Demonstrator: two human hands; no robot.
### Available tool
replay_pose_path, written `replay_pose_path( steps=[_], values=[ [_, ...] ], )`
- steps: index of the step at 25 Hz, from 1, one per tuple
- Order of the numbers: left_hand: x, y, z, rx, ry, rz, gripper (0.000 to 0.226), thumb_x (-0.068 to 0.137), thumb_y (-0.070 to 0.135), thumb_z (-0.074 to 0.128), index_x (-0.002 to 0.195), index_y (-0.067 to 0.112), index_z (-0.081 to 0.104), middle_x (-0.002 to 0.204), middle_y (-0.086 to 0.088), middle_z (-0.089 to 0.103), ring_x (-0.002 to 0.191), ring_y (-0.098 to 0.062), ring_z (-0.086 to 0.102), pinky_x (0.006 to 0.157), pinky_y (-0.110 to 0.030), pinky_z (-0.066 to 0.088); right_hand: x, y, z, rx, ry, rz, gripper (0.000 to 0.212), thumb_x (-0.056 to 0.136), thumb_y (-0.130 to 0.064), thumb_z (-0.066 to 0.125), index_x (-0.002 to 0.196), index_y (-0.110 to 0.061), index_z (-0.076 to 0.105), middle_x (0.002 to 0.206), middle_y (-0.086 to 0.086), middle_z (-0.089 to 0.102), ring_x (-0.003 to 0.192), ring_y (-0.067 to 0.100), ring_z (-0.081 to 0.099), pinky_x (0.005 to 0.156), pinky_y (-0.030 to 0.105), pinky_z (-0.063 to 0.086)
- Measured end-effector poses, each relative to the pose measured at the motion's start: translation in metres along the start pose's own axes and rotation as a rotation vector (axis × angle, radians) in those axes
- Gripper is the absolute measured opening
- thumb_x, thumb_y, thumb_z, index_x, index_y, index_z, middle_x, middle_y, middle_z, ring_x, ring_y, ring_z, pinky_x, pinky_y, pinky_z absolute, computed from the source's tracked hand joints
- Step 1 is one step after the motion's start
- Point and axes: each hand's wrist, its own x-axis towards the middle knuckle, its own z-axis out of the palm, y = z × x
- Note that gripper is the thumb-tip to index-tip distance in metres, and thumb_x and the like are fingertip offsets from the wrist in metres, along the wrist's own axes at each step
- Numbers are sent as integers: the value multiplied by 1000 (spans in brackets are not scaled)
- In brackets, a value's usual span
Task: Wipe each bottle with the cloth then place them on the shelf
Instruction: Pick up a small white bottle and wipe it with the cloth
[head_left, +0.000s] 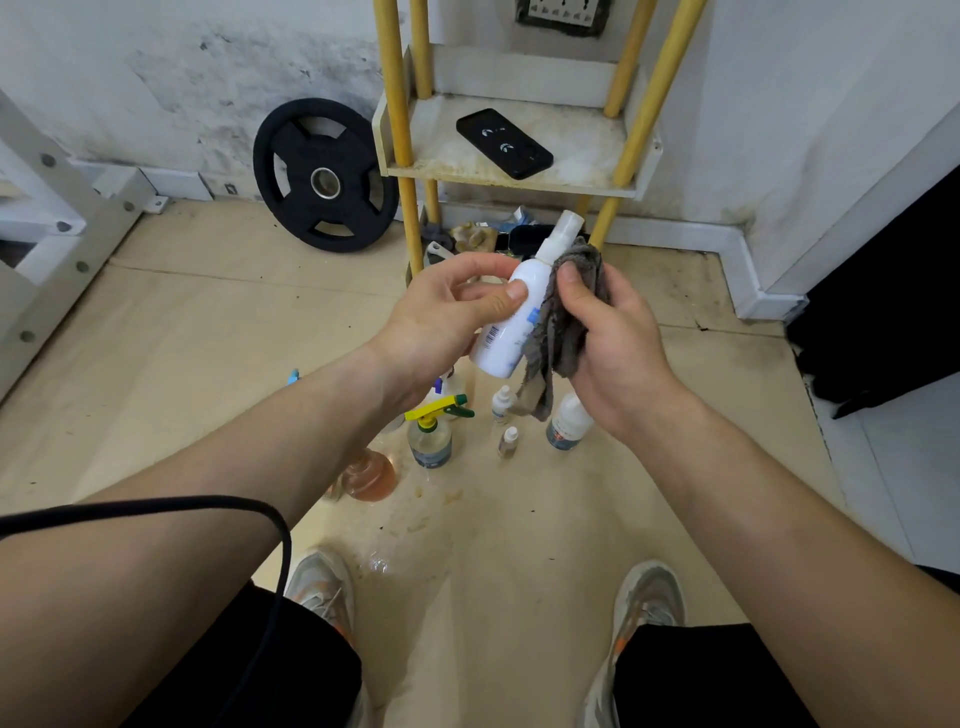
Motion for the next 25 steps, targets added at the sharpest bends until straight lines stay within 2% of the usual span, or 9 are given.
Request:
replay_pose_path(
  steps=[6,10,11,13,16,18,20,23,25],
  values=[
    [1,1,-6,-46,-111,-49,29,101,20,55,127,9,64,112,-18,70,92,-24,67,81,-40,55,-5,-14,-7,77,-93,35,18,93,-3,62,111,-5,62,106,13,69,98,24,67,88,40,54],
    [-1,-1,1,-27,-62,-89,20,101,23,57,108,7,67,98,-6,68,73,-13,66,64,-28,55,-5,-18,-7,66,-23,45,8,94,-3,63,101,-6,67,99,12,70,91,22,69,79,33,57],
    [-2,-3,4,-35,-29,-84,16,100,24,59,103,9,66,98,-5,67,70,-12,66,62,-28,54,-4,-18,-7,69,-1,55,7,94,-3,64,99,-6,67,97,12,71,88,22,70,78,33,57],
    [-5,-5,9,-32,-11,-51,18,93,28,69,101,12,65,99,-6,70,77,-16,68,69,-32,56,-4,-18,-7,74,33,71,5,94,-6,65,99,-6,66,94,11,71,87,23,70,77,36,59],
    [-8,-6,11,71,-24,0,37,81,20,82,113,15,63,110,-8,71,94,-25,72,81,-37,60,-2,-16,-9,90,42,80,11,96,-10,64,106,-5,64,101,13,71,92,25,71,84,43,59],
    [-7,-4,8,-17,-55,-11,35,87,11,76,119,12,63,110,-11,71,91,-28,71,79,-38,58,-1,-16,-11,121,10,83,16,98,-10,61,113,-4,62,111,17,70,98,27,71,87,44,59],
    [-6,0,3,-155,-124,-83,32,93,12,67,125,10,64,107,-12,71,88,-25,68,75,-37,54,1,-15,-15,160,-26,86,22,98,-10,59,118,-2,60,123,22,66,106,30,69,92,45,57],
    [-7,3,-1,-237,-197,-201,32,100,17,55,130,11,64,112,-11,67,86,-22,65,67,-32,56,5,-10,-20,205,-64,93,38,94,-13,64,127,3,54,136,30,57,125,40,59,107,58,45],
    [-7,2,1,-202,-191,-202,31,102,20,51,129,11,65,114,-11,66,91,-25,62,67,-32,57,4,-9,-19,210,-71,80,54,88,-17,72,132,6,51,138,33,54,129,45,54,110,63,40]
  ],
)
